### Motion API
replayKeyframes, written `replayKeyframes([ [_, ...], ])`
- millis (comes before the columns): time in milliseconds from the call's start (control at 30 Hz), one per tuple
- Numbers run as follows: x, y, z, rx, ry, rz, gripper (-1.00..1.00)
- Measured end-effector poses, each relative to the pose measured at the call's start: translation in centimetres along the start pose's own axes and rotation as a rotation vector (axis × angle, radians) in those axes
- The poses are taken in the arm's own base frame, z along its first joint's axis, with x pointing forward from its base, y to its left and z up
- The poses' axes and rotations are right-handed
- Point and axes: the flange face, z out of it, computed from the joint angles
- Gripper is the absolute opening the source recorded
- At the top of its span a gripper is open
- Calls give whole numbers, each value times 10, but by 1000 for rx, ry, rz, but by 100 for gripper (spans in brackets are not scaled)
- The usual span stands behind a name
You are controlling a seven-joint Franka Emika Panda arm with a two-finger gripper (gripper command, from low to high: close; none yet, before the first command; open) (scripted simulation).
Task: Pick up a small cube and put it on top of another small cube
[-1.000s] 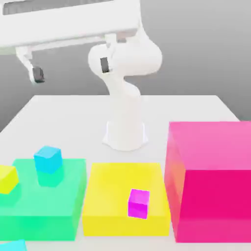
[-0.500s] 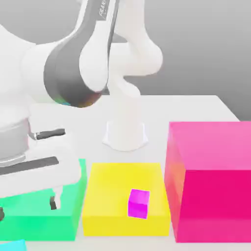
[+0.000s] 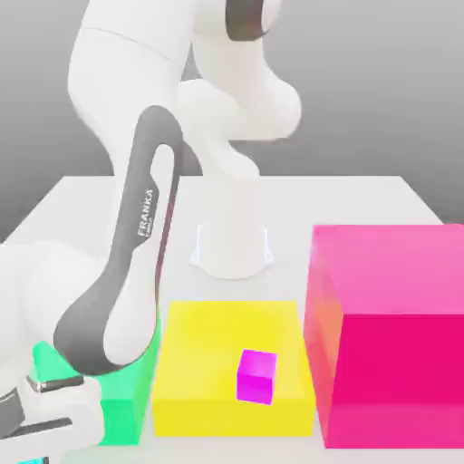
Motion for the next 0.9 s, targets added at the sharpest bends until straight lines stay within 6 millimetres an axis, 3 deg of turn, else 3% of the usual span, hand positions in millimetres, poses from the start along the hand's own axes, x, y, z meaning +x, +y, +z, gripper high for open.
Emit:
replayKeyframes([
  [33,0,0,6,-1,0,0,-100],
  [67,0,0,0,-1,1,-1,-100],
  [167,0,0,-44,-1,1,-1,-100],
  [300,-25,-35,-70,26,-34,-44,-100],
  [533,-90,-108,-108,51,-75,-179,-100],
  [700,-147,-158,-139,42,-68,-311,-100],
  [800,-184,-180,-157,26,-45,-391,-100],
  [900,-215,-190,-170,6,-12,-448,-100],
])
